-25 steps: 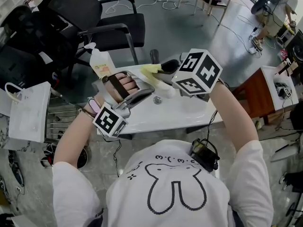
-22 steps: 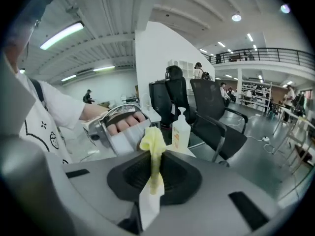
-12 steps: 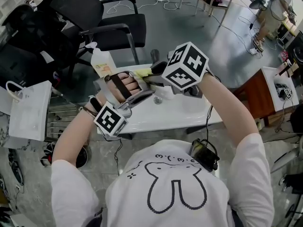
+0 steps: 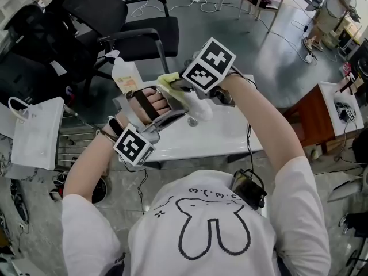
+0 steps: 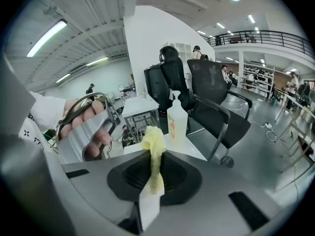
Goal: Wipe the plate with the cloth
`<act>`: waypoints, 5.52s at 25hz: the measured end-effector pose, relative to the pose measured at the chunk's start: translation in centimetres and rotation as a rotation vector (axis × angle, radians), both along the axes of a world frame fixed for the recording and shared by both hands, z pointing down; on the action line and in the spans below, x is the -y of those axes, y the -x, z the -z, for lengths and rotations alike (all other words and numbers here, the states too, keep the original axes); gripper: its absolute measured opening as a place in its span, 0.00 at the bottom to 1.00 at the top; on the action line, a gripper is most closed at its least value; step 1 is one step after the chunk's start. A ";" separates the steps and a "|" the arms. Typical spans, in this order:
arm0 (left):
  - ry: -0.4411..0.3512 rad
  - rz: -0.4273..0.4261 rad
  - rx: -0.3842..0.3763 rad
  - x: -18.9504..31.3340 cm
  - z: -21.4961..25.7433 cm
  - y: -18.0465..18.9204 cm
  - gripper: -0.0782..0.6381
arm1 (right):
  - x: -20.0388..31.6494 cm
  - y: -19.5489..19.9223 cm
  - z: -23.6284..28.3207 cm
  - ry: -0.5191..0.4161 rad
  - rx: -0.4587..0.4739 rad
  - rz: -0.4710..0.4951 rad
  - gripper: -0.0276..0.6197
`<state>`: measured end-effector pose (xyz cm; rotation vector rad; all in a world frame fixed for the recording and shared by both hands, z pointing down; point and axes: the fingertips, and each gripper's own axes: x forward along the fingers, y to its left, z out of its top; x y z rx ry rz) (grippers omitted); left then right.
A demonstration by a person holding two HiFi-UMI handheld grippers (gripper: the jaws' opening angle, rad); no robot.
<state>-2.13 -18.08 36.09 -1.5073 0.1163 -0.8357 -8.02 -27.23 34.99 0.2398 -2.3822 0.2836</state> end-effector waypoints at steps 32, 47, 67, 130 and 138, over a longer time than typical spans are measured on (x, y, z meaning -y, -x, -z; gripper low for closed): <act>0.082 0.070 -0.119 1.4 -1.8 1.2 0.14 | -0.9 -10.5 -9.5 0.199 -0.061 -0.275 0.12; 0.405 0.352 -0.511 5.1 -3.7 3.4 0.14 | -1.2 -13.6 -4.0 -0.062 0.159 -0.458 0.12; 1.027 0.590 -0.828 8.3 -14.7 3.5 0.14 | 1.6 -20.3 -13.4 0.010 0.203 -0.983 0.12; 1.247 1.375 -1.216 14.0 -21.7 6.9 0.29 | -1.5 -20.1 -11.7 -0.052 0.289 -1.015 0.12; 1.022 1.139 -1.466 10.3 -11.6 7.8 0.28 | -3.5 -19.2 -7.1 -0.241 0.334 -0.892 0.12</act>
